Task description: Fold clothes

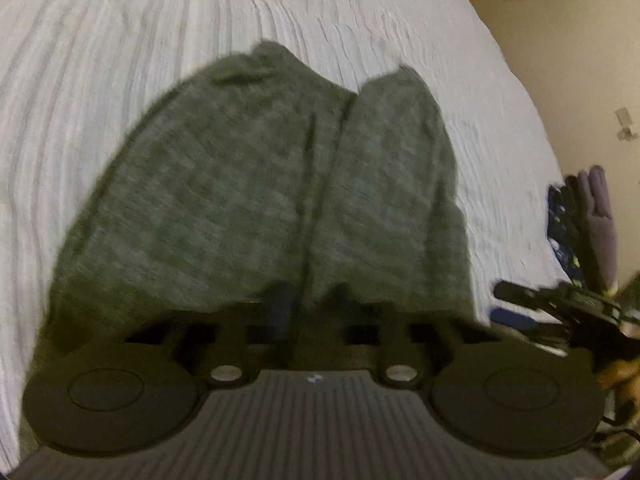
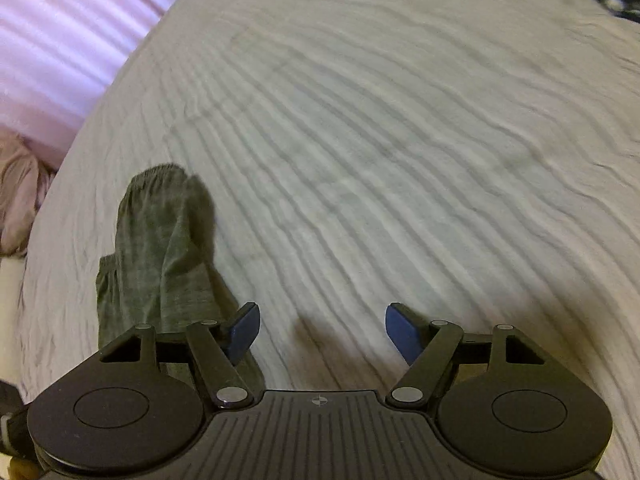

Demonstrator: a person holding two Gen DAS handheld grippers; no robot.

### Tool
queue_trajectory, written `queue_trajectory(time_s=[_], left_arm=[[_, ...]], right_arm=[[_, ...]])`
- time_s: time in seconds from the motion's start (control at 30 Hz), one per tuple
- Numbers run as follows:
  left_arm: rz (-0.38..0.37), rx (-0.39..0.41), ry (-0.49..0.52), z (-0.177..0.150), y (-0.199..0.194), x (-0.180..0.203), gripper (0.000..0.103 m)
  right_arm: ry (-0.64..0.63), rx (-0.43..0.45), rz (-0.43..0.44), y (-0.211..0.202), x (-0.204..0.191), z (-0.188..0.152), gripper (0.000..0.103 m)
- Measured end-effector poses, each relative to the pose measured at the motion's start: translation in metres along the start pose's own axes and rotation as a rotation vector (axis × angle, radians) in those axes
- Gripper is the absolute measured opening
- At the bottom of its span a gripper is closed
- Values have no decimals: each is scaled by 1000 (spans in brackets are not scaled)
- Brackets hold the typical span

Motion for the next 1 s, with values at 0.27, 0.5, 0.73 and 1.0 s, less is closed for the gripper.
queue_trajectory(time_s=[0.27, 0.5, 0.73, 1.0], left_arm=[[-40, 46, 19, -3, -44, 13, 0], [129, 158, -25, -2, -106, -41, 0], [123, 70, -24, -8, -79, -69, 25], [95, 104, 2, 48, -38, -69, 27]], right_arm=[[-90, -37, 29, 28, -25, -8, 74], [-170, -30, 53, 38, -56, -10, 74], [-247, -49, 31, 58, -74, -20, 74], [-252, -2, 61, 67, -97, -1, 74]])
Point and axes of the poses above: each gripper's, at about its wrist camera, not at the fingertips, and y roughly the way its jaws point, x to its right, z to its top, the point moved 8 cm from there along y, roughly the way its jaws point, and after that the axes turned 2 degrees about -z, right-handed, at the moved point
